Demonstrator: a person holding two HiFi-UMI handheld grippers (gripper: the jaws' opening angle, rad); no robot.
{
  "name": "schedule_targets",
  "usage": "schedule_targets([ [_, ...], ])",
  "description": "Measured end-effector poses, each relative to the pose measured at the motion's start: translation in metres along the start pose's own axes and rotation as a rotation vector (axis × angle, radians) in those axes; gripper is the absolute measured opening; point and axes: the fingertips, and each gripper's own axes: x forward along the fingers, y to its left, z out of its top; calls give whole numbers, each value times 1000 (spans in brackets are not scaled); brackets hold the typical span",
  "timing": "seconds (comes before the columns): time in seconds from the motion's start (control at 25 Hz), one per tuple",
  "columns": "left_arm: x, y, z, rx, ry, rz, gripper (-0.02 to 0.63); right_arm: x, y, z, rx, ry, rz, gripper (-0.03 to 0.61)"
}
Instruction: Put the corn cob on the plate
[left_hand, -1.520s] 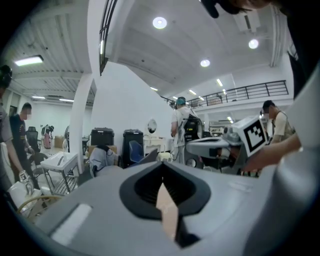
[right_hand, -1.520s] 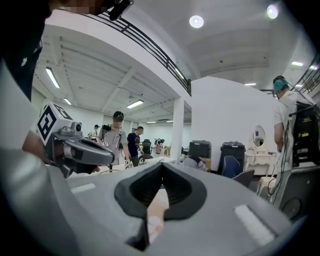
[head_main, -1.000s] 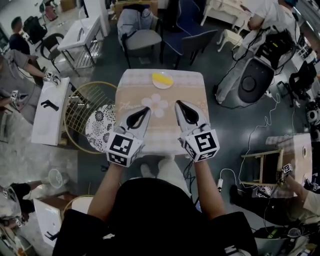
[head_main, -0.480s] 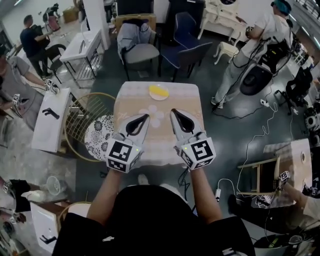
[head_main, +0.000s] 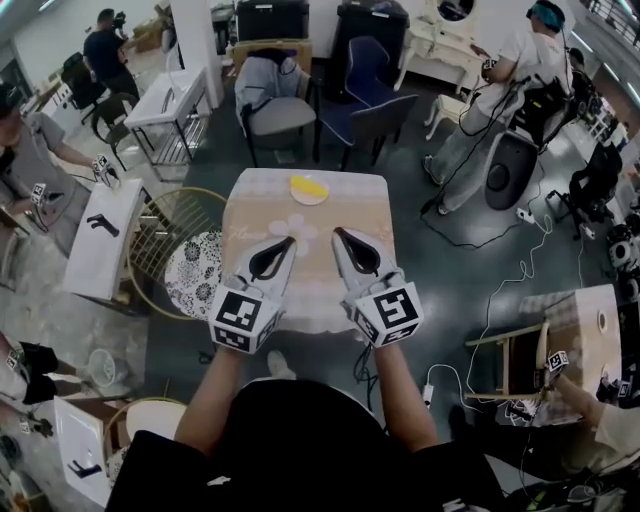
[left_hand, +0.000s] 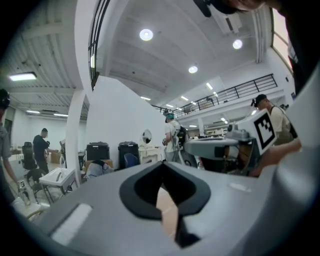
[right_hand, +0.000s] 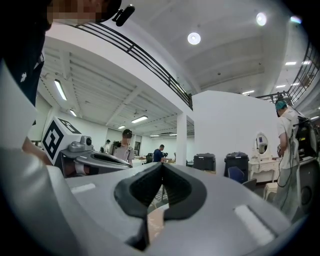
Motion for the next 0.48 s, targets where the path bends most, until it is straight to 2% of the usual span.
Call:
schedule_targets([
  [0.48, -31, -23, 12, 28, -15, 41, 8, -25, 30, 12, -1, -32, 53, 2],
])
